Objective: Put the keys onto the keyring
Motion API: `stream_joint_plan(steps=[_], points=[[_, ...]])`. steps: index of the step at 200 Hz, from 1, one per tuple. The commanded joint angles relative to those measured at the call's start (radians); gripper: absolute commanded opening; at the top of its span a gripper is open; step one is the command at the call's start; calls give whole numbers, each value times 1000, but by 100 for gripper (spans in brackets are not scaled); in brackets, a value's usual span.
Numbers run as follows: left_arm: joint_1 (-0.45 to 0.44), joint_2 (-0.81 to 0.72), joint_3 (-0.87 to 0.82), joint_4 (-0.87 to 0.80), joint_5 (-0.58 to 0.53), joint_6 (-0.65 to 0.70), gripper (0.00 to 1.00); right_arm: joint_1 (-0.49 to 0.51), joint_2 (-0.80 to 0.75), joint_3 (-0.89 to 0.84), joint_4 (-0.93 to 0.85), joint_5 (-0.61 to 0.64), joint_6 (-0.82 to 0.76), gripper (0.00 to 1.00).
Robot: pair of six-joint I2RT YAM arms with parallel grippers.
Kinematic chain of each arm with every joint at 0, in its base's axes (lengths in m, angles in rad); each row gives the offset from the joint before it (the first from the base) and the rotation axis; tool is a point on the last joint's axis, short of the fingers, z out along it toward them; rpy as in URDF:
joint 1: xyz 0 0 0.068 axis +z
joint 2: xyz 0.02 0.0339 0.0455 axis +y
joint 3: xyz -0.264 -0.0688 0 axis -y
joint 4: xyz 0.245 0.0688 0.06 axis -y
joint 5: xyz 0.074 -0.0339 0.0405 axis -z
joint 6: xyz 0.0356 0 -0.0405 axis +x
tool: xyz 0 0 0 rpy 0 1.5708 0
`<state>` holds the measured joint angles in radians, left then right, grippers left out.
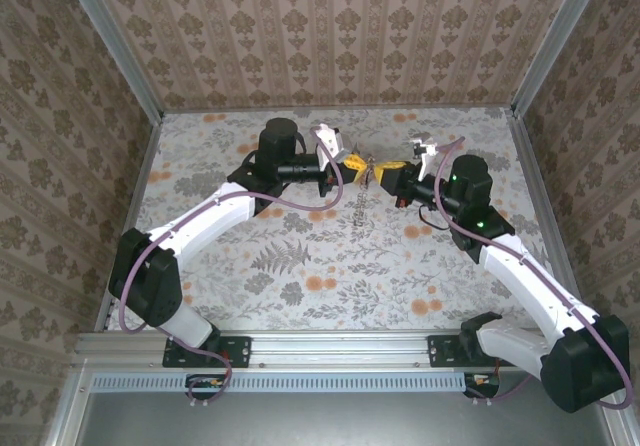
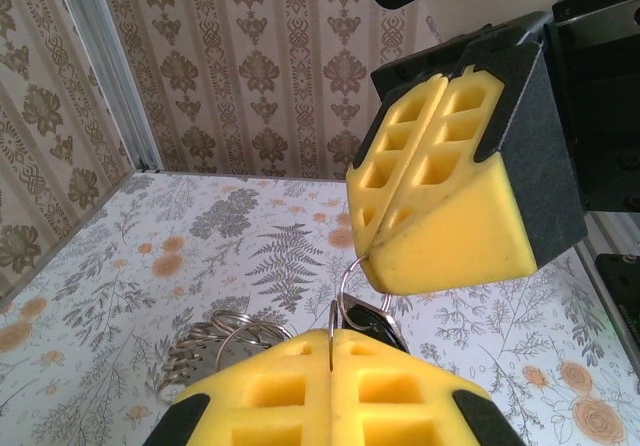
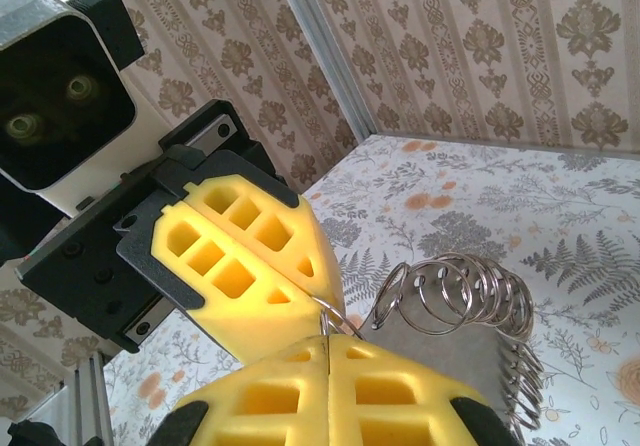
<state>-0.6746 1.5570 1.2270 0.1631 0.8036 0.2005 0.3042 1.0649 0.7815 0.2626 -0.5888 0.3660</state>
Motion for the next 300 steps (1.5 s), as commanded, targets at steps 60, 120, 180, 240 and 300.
stream_joint_plan(steps=[60, 120, 180, 240, 300], points=[[-13, 5, 38, 21, 12, 23, 0, 10, 27, 45, 37, -13, 0, 0], [-16, -6, 34, 33, 9, 15, 0, 5, 43, 23, 22, 33, -25, 0], [-16, -24, 20, 50, 9, 10, 0, -12, 35, -10, 14, 55, -30, 0], [-14, -29, 15, 58, 7, 6, 0, -26, 33, -29, 11, 63, -30, 0], [-14, -31, 11, 80, 9, -6, 0, -29, 47, -34, 19, 49, -23, 0]])
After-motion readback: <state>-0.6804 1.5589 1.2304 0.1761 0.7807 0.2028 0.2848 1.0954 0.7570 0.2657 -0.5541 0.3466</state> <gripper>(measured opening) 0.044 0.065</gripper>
